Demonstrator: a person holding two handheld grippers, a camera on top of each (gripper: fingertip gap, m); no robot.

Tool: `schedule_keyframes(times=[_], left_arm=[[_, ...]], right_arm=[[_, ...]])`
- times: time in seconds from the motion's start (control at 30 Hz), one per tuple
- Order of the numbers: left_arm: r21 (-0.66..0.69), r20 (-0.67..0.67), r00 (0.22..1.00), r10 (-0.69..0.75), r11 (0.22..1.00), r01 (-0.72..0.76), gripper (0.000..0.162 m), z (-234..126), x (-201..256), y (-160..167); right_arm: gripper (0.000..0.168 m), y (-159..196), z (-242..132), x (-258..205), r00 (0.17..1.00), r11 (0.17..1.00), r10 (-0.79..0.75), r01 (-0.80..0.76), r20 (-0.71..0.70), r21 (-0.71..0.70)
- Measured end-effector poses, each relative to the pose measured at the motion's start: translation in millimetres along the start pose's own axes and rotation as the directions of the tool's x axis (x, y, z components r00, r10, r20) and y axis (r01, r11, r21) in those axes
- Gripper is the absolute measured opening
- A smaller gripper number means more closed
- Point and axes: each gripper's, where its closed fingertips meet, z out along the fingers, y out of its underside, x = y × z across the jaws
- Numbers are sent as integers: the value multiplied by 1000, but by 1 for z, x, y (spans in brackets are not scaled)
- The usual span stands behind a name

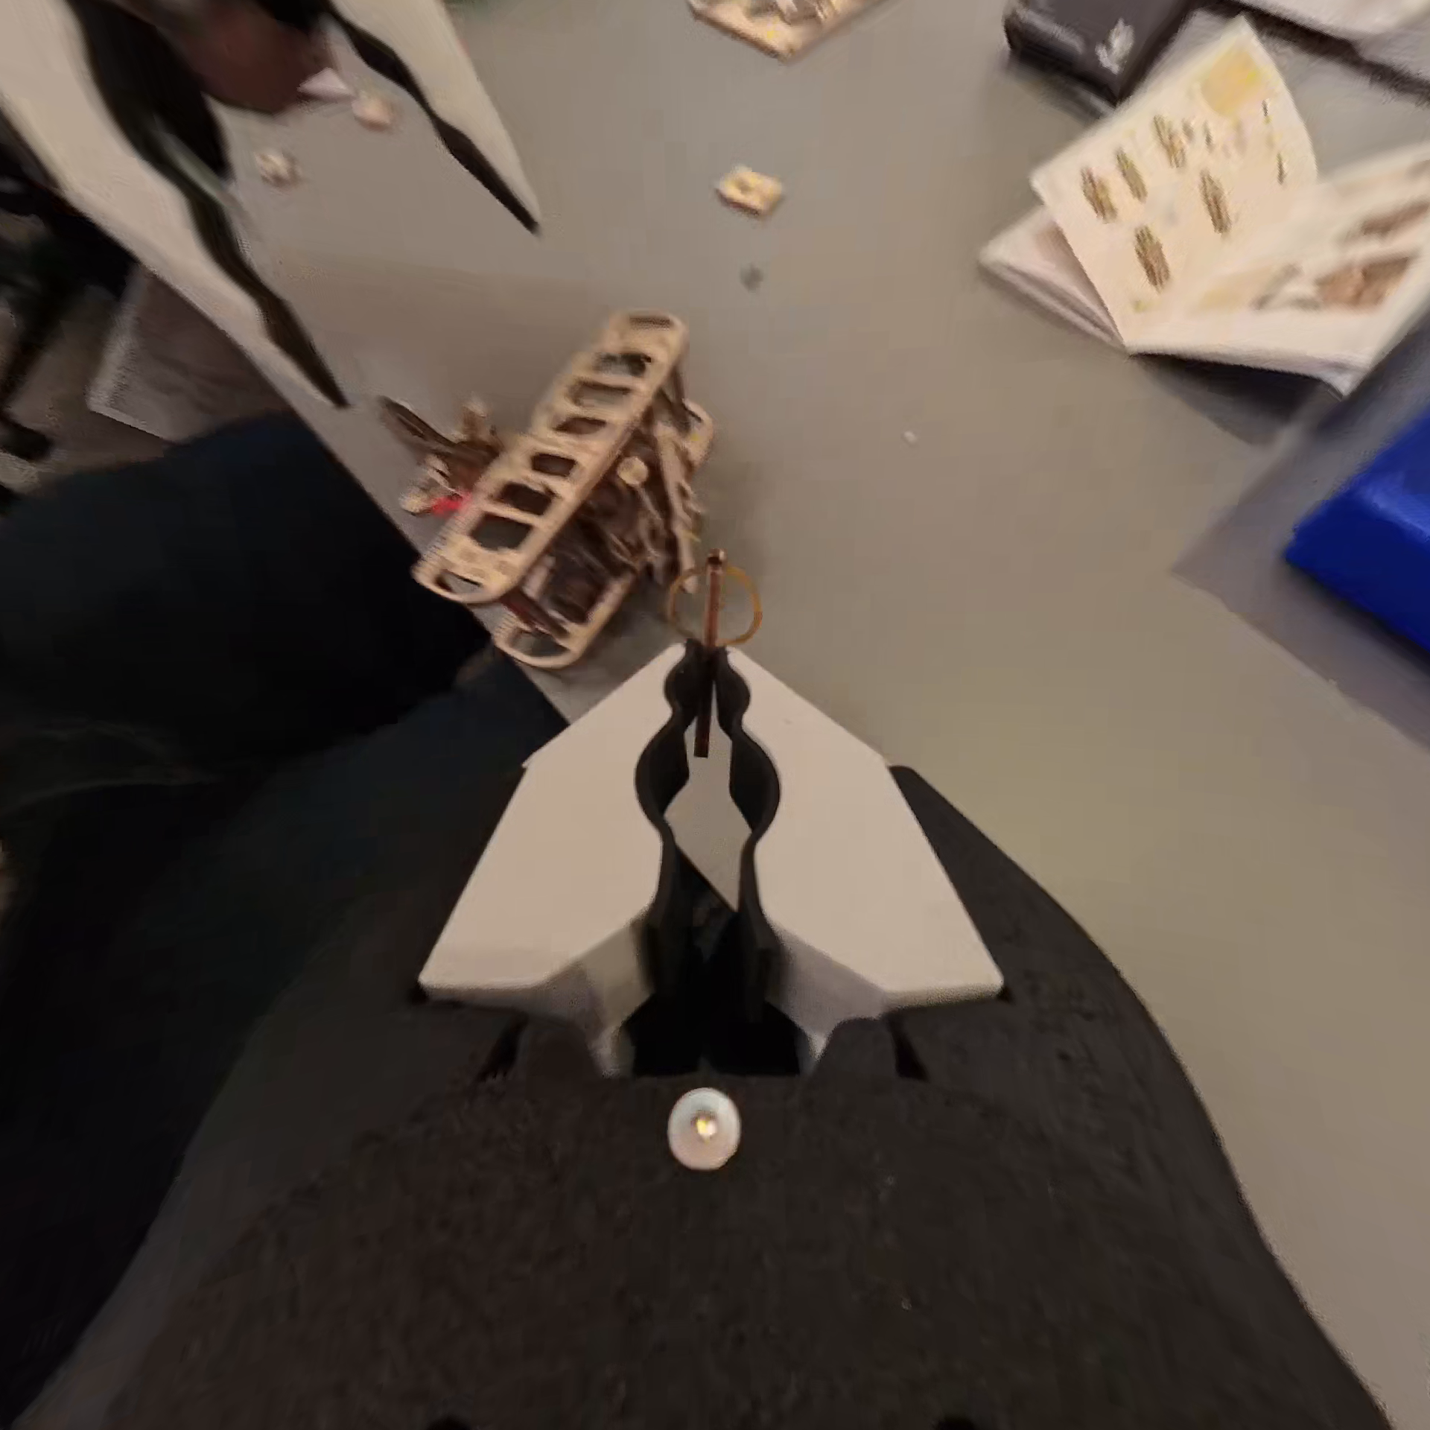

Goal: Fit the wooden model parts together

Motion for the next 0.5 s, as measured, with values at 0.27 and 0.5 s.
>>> schedule_keyframes(times=[0.27, 0.5], left_arm=[[-194, -330, 820, 468, 816, -544, 76, 53, 25, 13], [-199, -365, 776, 514, 771, -605, 60, 66, 21, 16]], right_arm=[[1, 3, 5, 7, 1000, 998, 2, -3, 20, 55], [1, 5, 17, 8, 997, 998, 9, -13, 71, 56]])
